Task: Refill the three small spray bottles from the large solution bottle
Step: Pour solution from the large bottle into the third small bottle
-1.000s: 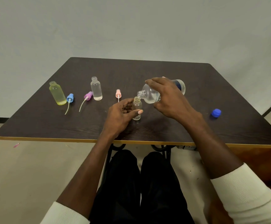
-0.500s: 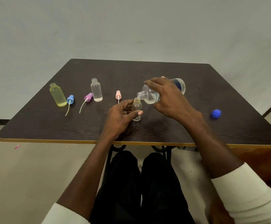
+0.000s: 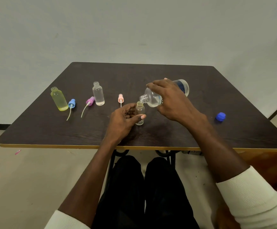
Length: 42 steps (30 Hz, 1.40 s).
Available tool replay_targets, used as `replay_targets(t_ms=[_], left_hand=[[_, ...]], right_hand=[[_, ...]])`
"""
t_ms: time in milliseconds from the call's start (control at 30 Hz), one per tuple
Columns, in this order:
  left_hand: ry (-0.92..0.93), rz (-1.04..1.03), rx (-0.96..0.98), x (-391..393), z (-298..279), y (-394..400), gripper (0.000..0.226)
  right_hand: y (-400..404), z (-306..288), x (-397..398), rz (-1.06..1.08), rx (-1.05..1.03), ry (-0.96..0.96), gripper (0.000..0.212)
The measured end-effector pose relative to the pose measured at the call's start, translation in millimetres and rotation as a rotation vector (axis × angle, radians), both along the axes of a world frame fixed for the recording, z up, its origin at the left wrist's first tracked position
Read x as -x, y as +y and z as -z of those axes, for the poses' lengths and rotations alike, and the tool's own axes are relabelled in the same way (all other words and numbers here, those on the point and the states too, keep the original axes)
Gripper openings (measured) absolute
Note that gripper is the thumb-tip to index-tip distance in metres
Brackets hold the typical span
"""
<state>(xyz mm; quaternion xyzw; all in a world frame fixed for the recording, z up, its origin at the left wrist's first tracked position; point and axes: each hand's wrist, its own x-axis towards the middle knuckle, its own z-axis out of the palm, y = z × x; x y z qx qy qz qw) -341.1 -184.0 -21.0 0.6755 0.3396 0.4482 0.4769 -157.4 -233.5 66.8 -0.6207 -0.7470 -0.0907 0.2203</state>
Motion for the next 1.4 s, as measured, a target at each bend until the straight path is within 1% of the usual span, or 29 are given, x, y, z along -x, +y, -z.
replay_targets(t_ms=[933, 1100, 1400], left_hand=[[-0.004, 0.005, 0.003, 0.3, -2.0, -1.8, 0.041], [-0.003, 0.004, 0.003, 0.3, -1.5, -1.0, 0.044], [-0.015, 0.002, 0.022, -0.2, -1.0, -0.7, 0.042]], right_hand=[[2.9, -3.1, 0.0, -0.018, 0.017, -0.033, 0.072], [4.3, -2.0, -1.3, -0.027, 0.002, -0.046, 0.071], [6.1, -0.7, -1.5, -0.027, -0.005, -0.046, 0.07]])
